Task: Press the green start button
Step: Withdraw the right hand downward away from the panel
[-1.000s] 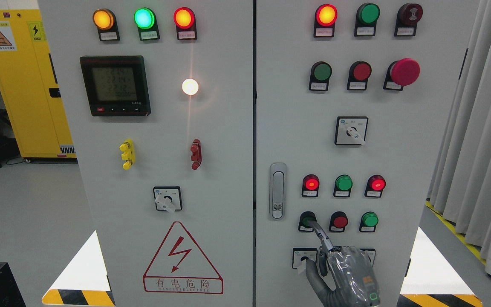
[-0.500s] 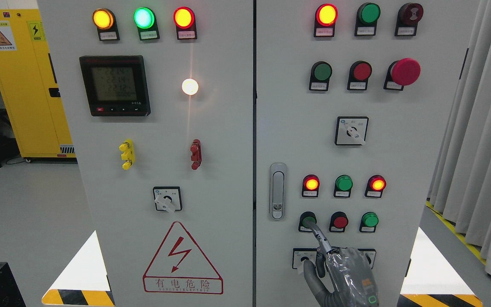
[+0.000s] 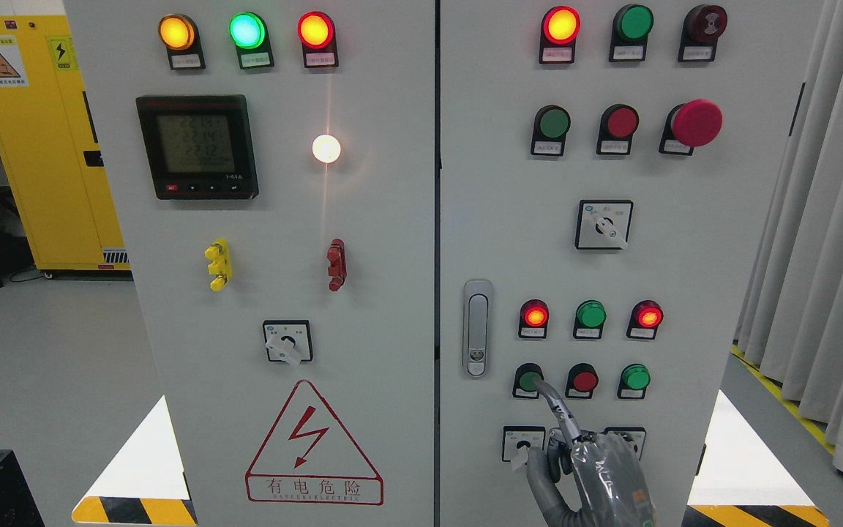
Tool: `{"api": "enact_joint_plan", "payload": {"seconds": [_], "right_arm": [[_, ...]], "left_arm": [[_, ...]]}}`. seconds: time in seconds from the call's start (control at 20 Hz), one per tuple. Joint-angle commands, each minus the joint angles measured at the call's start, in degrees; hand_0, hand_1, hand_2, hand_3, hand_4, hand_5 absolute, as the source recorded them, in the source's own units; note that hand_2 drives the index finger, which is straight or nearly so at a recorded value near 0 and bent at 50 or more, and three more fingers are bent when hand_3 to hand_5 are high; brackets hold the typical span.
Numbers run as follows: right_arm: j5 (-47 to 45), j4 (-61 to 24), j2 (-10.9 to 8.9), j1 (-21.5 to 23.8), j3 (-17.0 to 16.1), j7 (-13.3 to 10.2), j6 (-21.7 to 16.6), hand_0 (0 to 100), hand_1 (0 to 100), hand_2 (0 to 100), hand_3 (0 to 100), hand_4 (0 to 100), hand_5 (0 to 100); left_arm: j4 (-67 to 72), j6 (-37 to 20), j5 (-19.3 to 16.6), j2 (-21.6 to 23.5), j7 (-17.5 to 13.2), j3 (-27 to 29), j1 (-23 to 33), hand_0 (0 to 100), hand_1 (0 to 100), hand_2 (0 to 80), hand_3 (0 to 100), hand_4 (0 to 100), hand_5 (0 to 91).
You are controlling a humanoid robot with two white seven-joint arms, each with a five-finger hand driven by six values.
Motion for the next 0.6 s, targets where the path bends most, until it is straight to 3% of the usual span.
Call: {"api": "enact_joint_plan", "payload": {"seconds": [0.0, 0.05, 0.1, 0.15, 0.25, 0.35, 0.55], "right_arm": [[-20.19, -6.45, -0.36, 3.88, 4.72, 0.63, 0.24, 86, 85, 1, 32, 42, 48], [-22.57, -6.89, -0.44, 4.58, 5.07, 0.63, 0.24, 86, 84, 0, 31, 40, 45], [-24.50, -7.16, -0.44, 5.29, 5.42, 0.72, 0.24, 87, 83, 0, 22, 29, 31], [-26.26, -7.33, -0.44, 5.81, 5.78, 0.98, 0.24, 87, 83, 0, 20, 27, 30], [-29.25, -7.60, -0.53, 7.13, 6.31, 3.34, 0.24, 90, 81, 0, 4, 10, 12], [-32.59, -8.30, -0.53, 8.19, 6.39, 4.67, 0.32, 92, 79, 0, 0, 0, 0], [-34.89, -9.53, -0.53, 10.04, 7.27, 5.37, 0.59, 90, 78, 0, 0, 0, 0]], "left_arm": [[0.00, 0.05, 0.01, -0.02, 0.17, 0.02, 0.02, 12, 56, 0.0, 0, 0, 0.0], [0.00, 0.05, 0.01, -0.02, 0.08, 0.02, 0.02, 12, 56, 0.0, 0, 0, 0.0], [0.00, 0.05, 0.01, -0.02, 0.08, 0.02, 0.02, 12, 56, 0.0, 0, 0, 0.0], [0.00, 0.05, 0.01, 0.07, 0.08, 0.02, 0.02, 12, 56, 0.0, 0, 0, 0.0], [0.00, 0.05, 0.01, 0.07, 0.08, 0.02, 0.02, 12, 56, 0.0, 0, 0, 0.0], [0.00, 0.05, 0.01, -0.02, 0.08, 0.02, -0.07, 12, 56, 0.0, 0, 0, 0.0], [0.00, 0.05, 0.01, -0.02, 0.08, 0.02, 0.02, 12, 56, 0.0, 0, 0, 0.0]]}}
